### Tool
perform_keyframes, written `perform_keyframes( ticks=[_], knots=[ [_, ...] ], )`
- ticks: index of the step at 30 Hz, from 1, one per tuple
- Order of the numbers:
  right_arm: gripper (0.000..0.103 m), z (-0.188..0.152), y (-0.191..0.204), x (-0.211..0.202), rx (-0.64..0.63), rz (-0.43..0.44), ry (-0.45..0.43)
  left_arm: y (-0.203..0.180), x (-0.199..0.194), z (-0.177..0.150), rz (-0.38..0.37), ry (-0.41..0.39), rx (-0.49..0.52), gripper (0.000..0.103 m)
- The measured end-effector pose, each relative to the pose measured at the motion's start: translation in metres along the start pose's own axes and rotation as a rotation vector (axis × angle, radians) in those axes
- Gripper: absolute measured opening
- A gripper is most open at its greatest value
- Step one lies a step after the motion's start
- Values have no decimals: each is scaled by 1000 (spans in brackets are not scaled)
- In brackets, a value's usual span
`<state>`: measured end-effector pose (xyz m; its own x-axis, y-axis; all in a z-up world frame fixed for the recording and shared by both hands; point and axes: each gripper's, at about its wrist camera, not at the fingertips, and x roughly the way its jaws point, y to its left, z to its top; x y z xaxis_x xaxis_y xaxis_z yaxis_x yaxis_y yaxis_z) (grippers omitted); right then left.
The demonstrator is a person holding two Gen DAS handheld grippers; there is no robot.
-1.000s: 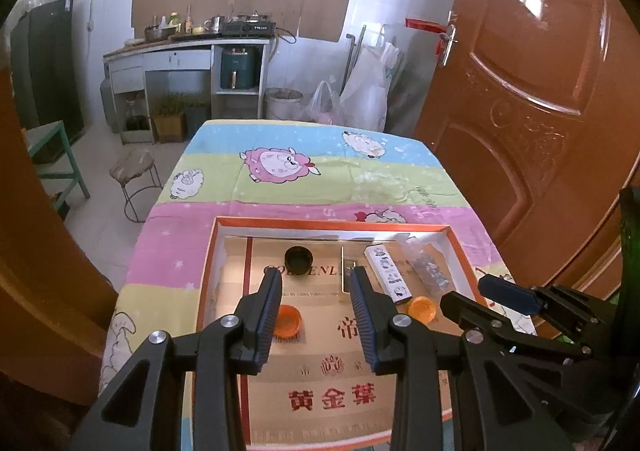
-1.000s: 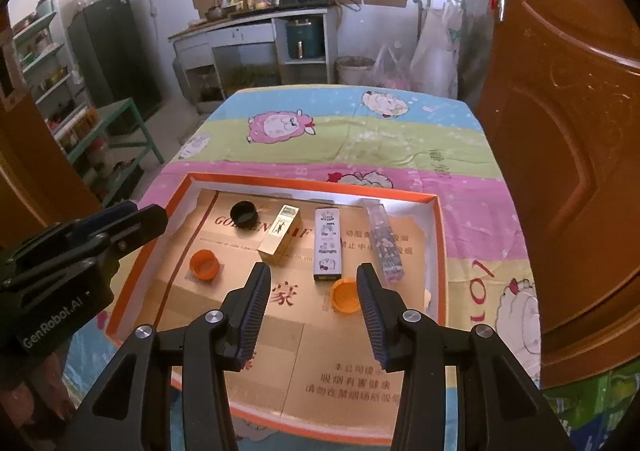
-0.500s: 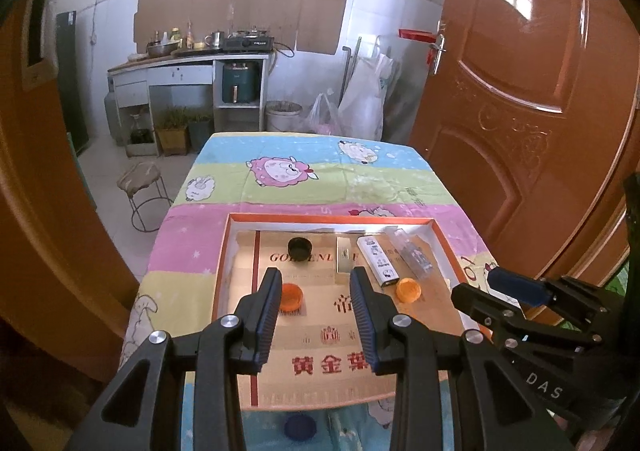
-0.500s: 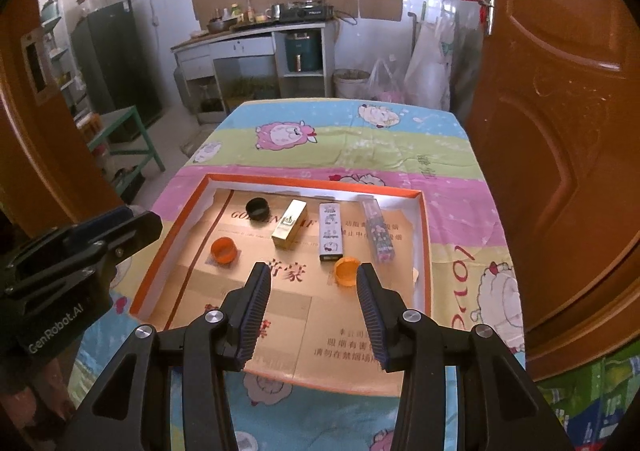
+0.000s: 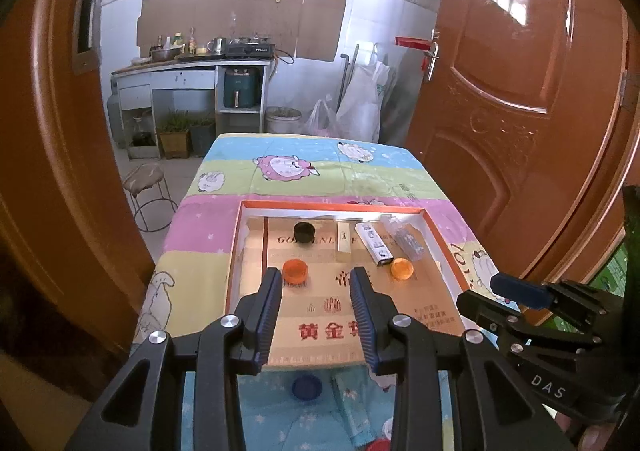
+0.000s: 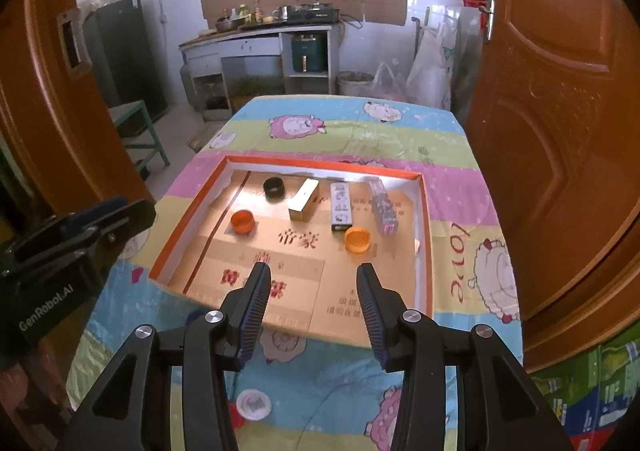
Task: Organize rigid objects
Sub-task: 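Move both tools back out of the box toward the quilt, then grasp the red cap with the right tool while the left tool grasps the teal tube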
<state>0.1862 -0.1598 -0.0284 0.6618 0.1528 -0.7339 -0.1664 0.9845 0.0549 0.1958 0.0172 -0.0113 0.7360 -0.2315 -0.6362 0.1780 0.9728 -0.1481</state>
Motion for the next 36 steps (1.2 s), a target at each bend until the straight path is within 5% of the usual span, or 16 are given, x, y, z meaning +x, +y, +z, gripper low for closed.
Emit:
perform_keyframes(
  ticks=[21,29,36],
  knots=[
    [46,-88,12,-13,-28,132,-32,16,-29,-67,-41,-14,-18,35],
    [46,-130,23,10,-73,87,33,19,-27,-102,-64,12,-30,35],
    [46,-152,47,14,-124,196,50,26,-24,-113,-73,37,-61,35]
  ],
)
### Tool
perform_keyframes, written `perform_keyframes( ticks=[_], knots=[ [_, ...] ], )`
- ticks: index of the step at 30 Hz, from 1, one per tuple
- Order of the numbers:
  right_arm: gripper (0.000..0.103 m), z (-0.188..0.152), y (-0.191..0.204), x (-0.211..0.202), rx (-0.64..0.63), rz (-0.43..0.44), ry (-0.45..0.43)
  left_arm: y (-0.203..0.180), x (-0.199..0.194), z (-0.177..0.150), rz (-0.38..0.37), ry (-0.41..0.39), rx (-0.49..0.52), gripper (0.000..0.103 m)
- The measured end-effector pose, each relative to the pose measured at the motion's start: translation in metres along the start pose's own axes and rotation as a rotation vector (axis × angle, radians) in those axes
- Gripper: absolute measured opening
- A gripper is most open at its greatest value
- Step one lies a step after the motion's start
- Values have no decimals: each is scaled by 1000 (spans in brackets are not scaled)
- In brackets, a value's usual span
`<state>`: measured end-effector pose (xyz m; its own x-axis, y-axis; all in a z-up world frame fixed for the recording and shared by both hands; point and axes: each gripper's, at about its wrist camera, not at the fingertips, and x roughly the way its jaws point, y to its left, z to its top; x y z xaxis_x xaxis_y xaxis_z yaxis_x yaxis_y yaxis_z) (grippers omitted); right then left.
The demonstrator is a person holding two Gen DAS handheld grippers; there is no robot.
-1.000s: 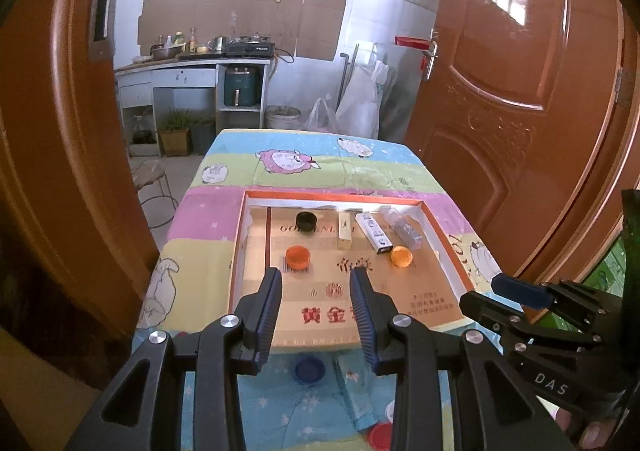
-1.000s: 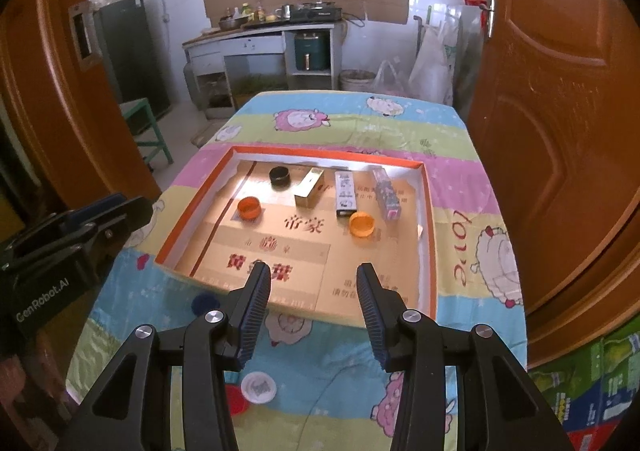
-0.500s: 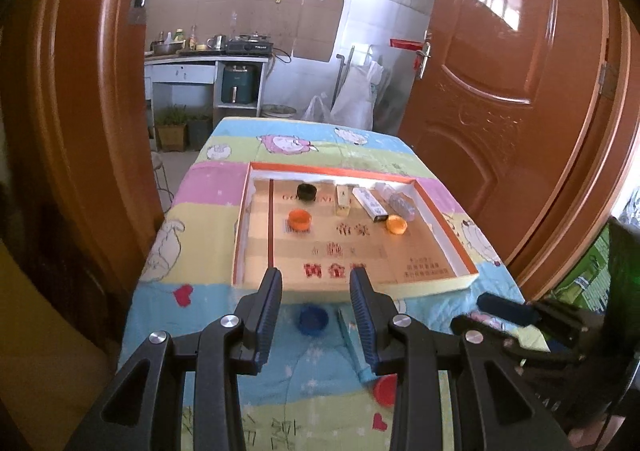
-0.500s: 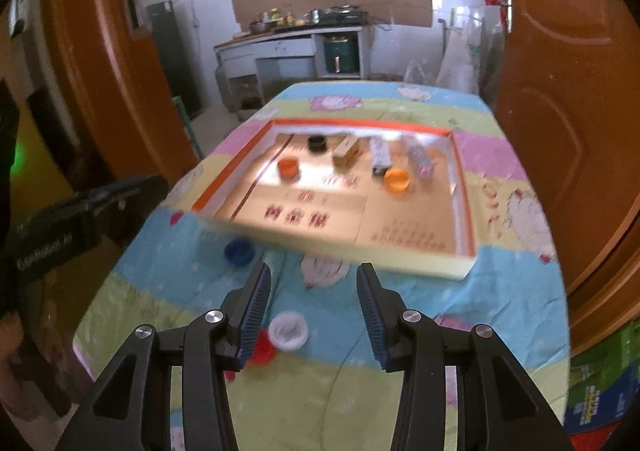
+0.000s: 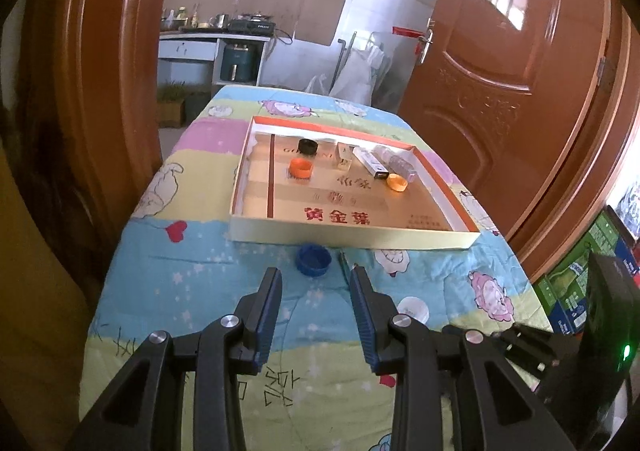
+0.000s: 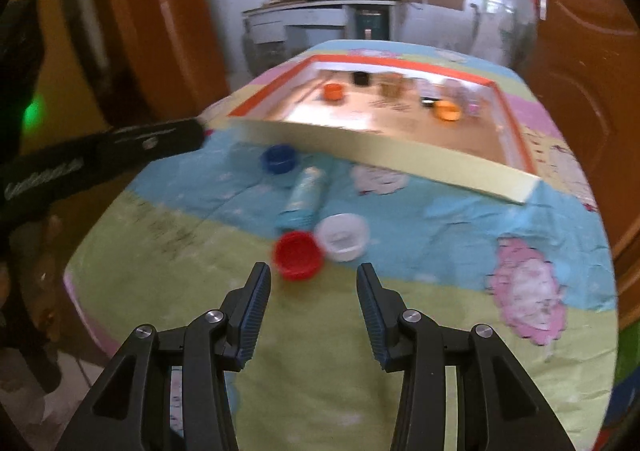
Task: Organize rigid objects
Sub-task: 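Grasp the red cap with the right tool while the left tool grasps the teal tube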
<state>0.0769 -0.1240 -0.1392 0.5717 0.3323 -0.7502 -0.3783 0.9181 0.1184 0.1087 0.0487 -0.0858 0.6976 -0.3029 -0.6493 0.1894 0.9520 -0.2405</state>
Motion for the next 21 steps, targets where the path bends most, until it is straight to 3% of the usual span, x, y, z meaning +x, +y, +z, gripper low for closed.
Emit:
perform_keyframes(
  ticks=[9,16,18,21],
  knots=[
    [46,4,12,25,6,47,16,12,4,-2,11,12,-24,35],
    [45,16,15,37,-8,11,20,17,8,-4,11,24,-31,35],
    [32,16,17,37,-27,-17,21,18,9,-4,9,27,-35,35],
    [31,13,15,35,-33,-32,21,16,11,-5,3,35,-32,35]
  ],
)
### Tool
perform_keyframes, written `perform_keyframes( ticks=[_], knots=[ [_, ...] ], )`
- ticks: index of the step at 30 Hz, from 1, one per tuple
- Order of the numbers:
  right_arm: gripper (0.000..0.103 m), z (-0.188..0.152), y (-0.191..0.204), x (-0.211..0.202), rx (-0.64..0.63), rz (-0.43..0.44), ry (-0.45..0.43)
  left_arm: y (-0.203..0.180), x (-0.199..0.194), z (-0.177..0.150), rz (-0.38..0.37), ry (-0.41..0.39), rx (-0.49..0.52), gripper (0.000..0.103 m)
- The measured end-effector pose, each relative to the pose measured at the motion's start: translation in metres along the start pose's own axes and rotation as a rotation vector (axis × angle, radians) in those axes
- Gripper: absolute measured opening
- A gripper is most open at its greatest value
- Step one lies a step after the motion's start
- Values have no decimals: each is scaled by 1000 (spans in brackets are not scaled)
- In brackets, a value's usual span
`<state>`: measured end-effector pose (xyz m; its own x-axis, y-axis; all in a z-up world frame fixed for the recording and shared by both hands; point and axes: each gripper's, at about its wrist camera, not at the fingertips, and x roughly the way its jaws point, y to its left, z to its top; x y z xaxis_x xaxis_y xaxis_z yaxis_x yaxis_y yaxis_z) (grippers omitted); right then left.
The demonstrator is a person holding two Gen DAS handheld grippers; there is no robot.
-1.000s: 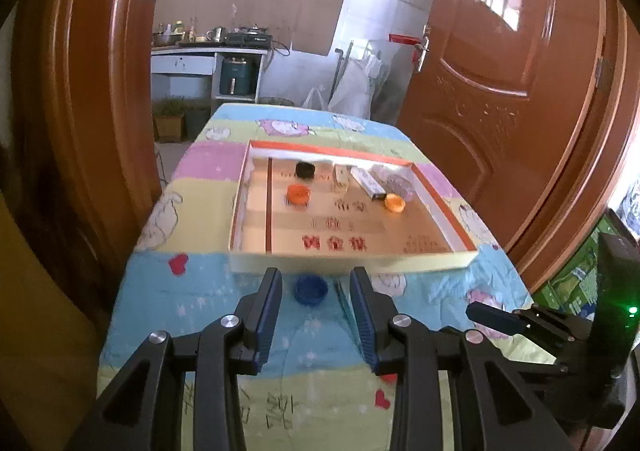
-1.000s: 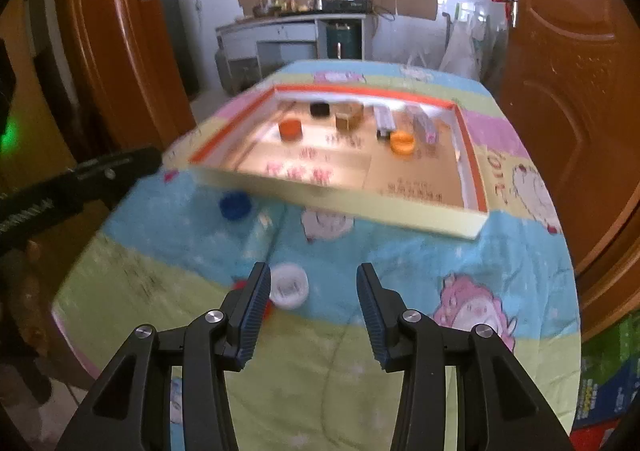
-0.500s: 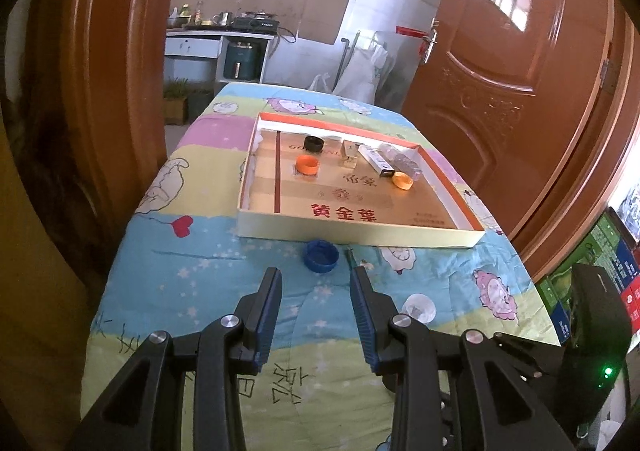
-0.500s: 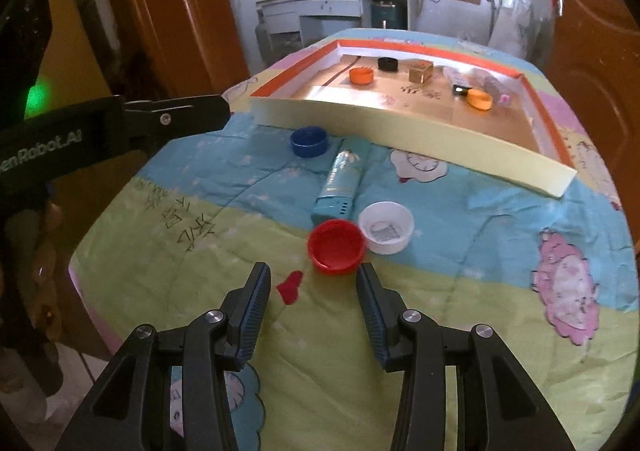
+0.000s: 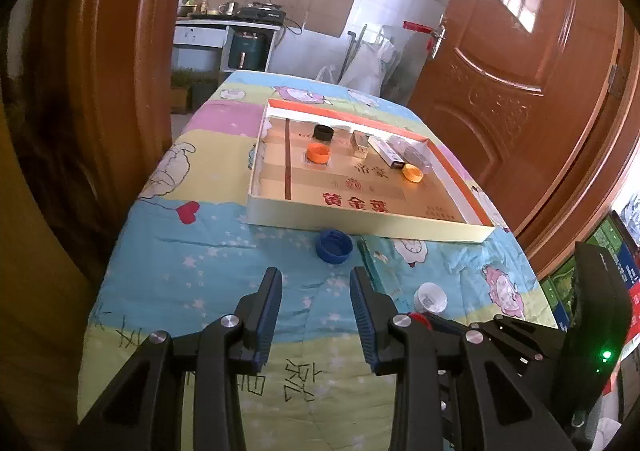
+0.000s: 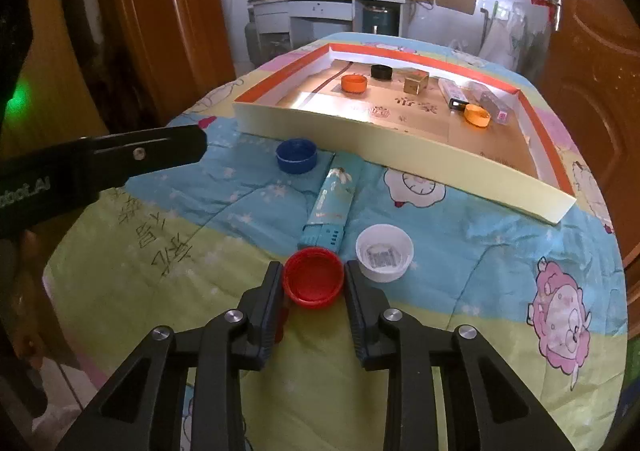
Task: Organize rigid objects
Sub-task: 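Grasp the red cap with the right tool while the left tool grasps the teal tube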
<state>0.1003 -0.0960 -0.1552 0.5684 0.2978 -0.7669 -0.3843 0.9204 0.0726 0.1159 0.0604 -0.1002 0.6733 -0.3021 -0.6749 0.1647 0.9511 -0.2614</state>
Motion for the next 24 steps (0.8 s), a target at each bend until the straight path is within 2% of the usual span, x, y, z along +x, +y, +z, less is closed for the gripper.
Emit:
perform_keyframes(
  ticks=[8,14,19,24],
  knots=[
    [31,-22,-12,-23,37,25,-20,-34,17,-4,-69,57,43,35],
    [31,-37,-24,-45,54,29,-65,-60,44,-2,-43,78,35,35],
    [31,-44,-40,-59,74,51,-102,-74,73,1,31,107,30,35],
    [31,-46,-54,-69,111,109,-135,-80,85,1,148,115,46,28]
  ],
)
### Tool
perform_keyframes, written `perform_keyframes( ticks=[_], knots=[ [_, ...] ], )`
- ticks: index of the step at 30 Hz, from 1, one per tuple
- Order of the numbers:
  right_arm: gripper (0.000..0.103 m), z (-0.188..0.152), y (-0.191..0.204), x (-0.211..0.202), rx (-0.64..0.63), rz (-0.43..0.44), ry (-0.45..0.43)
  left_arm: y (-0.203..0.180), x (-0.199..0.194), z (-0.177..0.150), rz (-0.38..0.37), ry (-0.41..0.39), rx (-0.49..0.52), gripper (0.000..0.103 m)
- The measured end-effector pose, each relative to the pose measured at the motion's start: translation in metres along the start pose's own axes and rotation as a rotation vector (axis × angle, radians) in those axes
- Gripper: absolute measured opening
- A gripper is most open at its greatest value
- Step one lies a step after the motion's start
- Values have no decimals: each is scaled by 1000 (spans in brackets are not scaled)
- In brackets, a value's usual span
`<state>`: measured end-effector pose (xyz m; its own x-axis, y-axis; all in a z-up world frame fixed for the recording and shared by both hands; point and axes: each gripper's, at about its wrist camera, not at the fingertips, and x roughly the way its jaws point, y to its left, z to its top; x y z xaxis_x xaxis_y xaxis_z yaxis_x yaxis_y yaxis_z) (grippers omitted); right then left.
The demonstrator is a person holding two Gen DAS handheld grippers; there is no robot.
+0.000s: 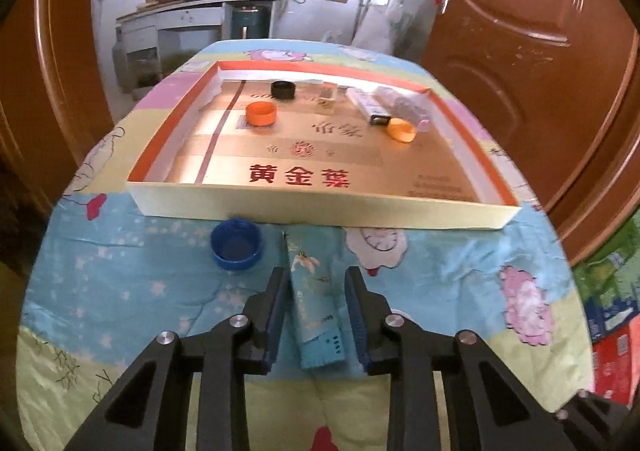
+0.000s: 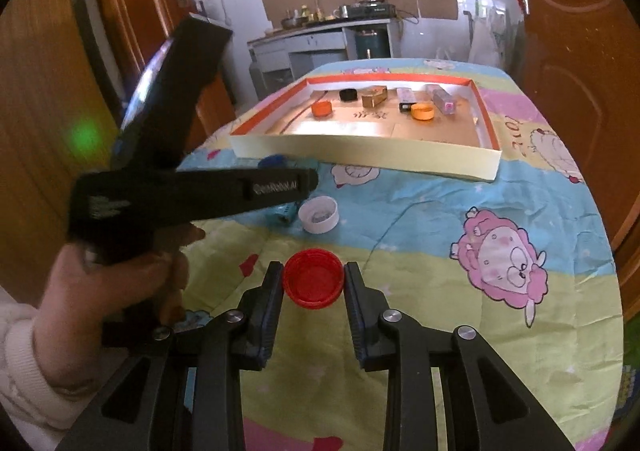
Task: Organize rigid objects
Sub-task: 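Grasp the red cap with the right tool while the left tool grasps the teal tube, then lift the red cap with the right tool while the left tool lifts the teal tube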
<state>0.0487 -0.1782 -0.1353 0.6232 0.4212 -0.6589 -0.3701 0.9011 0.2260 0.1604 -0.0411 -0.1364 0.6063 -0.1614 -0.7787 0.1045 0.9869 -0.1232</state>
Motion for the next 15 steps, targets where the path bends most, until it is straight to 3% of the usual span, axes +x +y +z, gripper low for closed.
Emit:
perform_keyframes(
  ticks=[7,15],
  knots=[
    [31,-2,-19,-4,47,40,-16,-12,5,-4,88,-9,79,24],
    [31,-2,-30,-12,71,38,-43,-8,-5,-6,25,-26,68,23]
  ],
)
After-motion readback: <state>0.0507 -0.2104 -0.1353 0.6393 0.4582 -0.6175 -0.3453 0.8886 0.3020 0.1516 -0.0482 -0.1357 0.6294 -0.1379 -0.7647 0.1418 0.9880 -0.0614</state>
